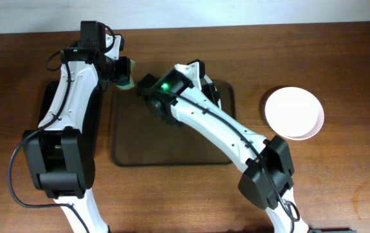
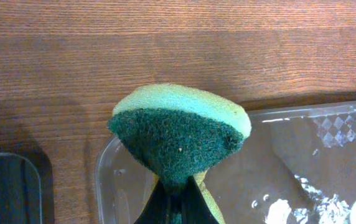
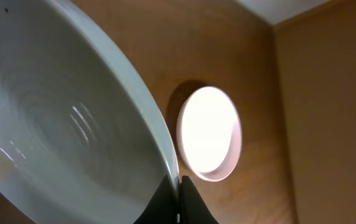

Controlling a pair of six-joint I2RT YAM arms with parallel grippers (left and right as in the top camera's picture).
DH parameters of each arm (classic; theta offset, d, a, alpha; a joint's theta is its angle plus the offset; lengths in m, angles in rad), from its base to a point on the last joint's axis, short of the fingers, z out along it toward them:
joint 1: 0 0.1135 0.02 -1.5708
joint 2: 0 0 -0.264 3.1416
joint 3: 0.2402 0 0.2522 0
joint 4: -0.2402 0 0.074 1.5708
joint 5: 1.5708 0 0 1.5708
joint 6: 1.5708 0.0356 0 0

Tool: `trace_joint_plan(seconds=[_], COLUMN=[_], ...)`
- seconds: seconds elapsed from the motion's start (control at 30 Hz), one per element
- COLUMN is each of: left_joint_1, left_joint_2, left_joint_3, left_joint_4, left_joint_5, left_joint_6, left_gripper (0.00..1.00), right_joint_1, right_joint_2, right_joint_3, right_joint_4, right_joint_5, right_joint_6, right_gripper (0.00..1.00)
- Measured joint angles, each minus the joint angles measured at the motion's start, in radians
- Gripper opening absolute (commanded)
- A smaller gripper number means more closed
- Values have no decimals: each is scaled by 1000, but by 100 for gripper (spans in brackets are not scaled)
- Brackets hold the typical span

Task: Clean dirty plates on tray and stack at the side
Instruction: 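Lift the last plate with the right gripper and stack it on the pile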

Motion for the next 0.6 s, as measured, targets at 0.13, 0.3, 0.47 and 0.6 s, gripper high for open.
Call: trace_joint_plan(seconds=[0.13, 0.3, 0.47, 0.6], left_joint_1=[0, 0, 0, 0], left_joint_2=[0, 0, 0, 0], left_joint_3=[0, 0, 0, 0], left_joint_4=[0, 0, 0, 0], left_joint_5=[0, 0, 0, 0], left_joint_6=[0, 0, 0, 0], left_gripper=[1, 1, 1, 0], right_joint_1=[32, 32, 32, 26], right_joint_2=[0, 0, 0, 0], right_joint_3=[1, 1, 1, 1], right_joint_4=[-34, -42, -42, 5], right_joint_5=[91, 104, 104, 33], right_joint_6=[34, 58, 59, 65], right_gripper=[4, 4, 4, 4])
